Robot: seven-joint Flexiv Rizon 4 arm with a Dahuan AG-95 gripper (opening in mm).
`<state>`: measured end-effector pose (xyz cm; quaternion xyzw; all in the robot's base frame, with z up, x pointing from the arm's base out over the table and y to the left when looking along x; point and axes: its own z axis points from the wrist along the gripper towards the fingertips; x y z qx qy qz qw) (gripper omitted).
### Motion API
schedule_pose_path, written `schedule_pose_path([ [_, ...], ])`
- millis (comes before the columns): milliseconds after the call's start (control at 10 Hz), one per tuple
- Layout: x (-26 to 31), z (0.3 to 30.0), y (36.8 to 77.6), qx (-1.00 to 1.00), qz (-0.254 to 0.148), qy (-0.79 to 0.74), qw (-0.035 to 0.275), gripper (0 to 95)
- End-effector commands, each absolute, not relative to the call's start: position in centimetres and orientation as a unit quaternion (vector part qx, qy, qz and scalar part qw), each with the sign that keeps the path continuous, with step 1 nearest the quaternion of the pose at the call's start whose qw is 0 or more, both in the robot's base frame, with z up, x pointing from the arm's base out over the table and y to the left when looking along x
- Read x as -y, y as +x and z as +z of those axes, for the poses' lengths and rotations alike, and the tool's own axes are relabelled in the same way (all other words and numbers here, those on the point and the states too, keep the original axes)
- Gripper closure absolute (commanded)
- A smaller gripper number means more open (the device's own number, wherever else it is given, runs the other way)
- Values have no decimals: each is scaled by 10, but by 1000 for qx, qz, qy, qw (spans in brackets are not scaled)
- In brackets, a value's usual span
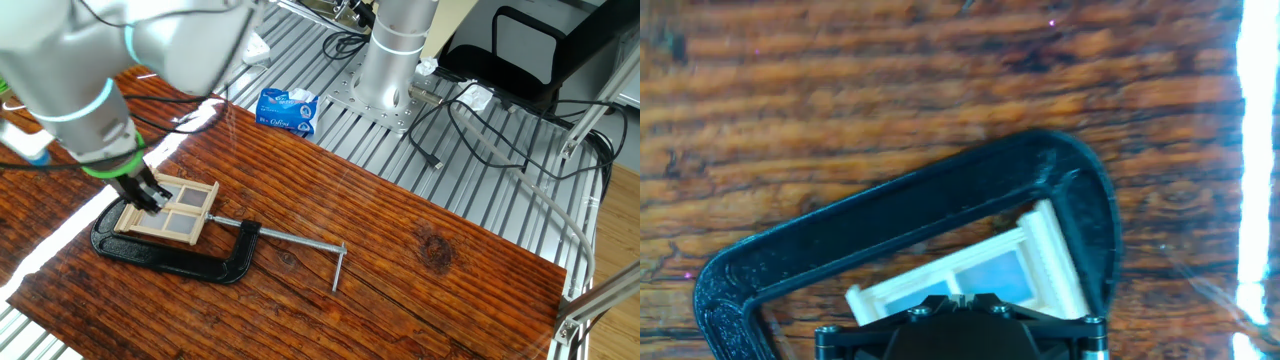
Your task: Close a sliding window
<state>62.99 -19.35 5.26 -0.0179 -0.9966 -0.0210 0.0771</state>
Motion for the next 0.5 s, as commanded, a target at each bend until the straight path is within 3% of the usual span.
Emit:
schedule_pose_path([
  [100,198,55,634,993,14,78,88,950],
  [500,198,56,634,991,25,84,101,950],
])
